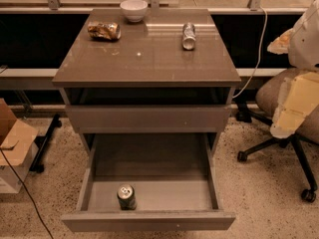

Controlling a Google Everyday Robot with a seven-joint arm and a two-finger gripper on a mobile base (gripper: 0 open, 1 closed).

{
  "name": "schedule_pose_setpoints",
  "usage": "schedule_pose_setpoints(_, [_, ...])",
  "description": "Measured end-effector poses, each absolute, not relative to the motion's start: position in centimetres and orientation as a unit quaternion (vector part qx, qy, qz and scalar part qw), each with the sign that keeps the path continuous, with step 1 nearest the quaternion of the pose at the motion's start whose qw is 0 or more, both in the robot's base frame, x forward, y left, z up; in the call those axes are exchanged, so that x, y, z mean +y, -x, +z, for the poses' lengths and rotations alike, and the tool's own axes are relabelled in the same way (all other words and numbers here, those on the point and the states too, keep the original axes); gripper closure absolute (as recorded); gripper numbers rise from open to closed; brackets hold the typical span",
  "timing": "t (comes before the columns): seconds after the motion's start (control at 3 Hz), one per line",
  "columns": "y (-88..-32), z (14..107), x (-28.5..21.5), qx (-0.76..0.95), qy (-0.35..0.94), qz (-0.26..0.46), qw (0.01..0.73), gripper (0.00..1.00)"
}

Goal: Pick green can from middle drawer and place on counter

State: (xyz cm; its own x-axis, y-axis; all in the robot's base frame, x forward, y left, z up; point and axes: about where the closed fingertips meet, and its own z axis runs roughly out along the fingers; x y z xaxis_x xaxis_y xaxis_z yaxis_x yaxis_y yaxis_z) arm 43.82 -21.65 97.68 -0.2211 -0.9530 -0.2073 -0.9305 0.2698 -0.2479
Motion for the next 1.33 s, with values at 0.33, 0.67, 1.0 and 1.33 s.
schedule_pose_setpoints(0.33, [-43.8,97.7,-21.6,0.781,0.603,-0.035,0.16,0.0])
schedule_pose_setpoints(0.67, [-43.9,97.7,-21.4,0.779,0.603,-0.031,0.169,0.0])
schedule_pose_setpoints(1.0, [-44.7,96.6,-20.1,0.771,0.61,-0.012,0.184,0.0])
schedule_pose_setpoints(1.33, [-45.8,95.2,-17.6,0.76,0.617,0.002,0.205,0.0])
